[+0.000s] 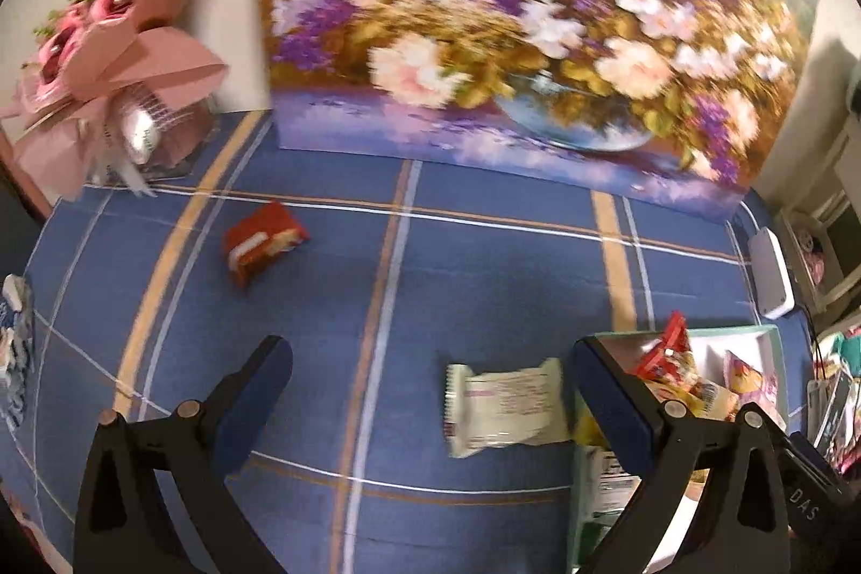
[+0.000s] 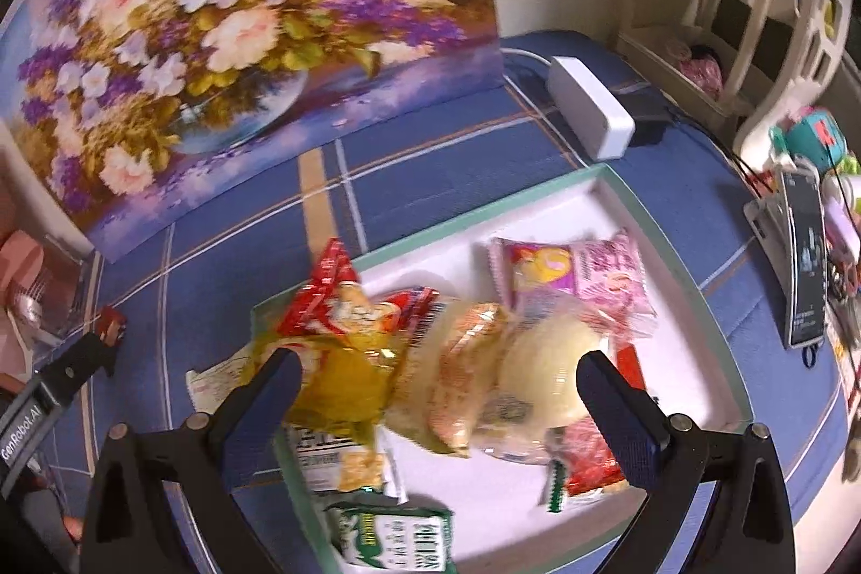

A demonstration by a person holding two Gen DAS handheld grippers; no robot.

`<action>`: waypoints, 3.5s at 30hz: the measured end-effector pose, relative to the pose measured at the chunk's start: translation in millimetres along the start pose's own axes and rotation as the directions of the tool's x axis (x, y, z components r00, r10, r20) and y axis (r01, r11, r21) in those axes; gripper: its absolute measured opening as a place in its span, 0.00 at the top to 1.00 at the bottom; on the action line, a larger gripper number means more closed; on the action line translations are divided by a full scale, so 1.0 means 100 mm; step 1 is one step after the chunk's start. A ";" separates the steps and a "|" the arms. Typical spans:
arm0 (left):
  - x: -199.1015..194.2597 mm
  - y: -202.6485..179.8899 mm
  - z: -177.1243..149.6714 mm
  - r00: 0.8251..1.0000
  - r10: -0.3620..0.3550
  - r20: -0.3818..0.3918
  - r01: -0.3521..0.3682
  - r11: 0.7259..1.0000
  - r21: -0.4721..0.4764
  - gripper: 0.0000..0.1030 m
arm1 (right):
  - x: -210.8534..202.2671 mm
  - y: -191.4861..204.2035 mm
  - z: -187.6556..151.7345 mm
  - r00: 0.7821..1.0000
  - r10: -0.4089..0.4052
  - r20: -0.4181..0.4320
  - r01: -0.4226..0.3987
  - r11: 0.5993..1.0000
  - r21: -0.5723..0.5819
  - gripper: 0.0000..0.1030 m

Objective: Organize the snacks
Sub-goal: 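Withdraw both grippers toward the white pastry packet and red box, then grasp the white pastry packet with the right gripper while the left approaches the red box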

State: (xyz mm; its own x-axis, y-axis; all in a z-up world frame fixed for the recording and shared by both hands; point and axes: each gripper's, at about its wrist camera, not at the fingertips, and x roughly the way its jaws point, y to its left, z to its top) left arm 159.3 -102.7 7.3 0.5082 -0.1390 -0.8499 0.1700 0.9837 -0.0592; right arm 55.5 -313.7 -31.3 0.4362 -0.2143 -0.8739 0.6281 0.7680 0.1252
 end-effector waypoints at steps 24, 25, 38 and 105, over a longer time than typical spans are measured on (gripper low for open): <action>-0.03 1.72 -0.03 0.976 0.206 -0.064 -0.215 0.955 -0.207 0.00 | -0.02 1.87 -0.41 0.972 0.220 -0.081 -0.234 0.908 -0.347 0.00; 0.00 1.73 -0.04 0.977 0.203 -0.070 -0.213 0.955 -0.205 0.00 | 0.02 1.88 -0.42 0.973 0.214 -0.089 -0.232 0.908 -0.348 0.00; 0.40 1.65 0.00 0.977 0.162 -0.137 -0.182 0.972 -0.149 0.00 | 0.42 1.97 -0.48 0.974 0.166 -0.153 -0.212 0.906 -0.367 0.00; 1.13 1.50 0.15 0.983 0.076 -0.167 -0.080 0.997 -0.016 0.00 | 1.03 2.12 -0.41 0.991 0.103 -0.090 -0.129 0.918 -0.375 0.44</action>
State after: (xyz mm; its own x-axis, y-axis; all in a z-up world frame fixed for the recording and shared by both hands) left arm 254.4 27.6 -89.8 0.3715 -0.0423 -0.9275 0.1155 0.9933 0.0010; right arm 207.9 -148.4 -114.1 0.4388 -0.0792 -0.8951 0.2790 0.9589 0.0519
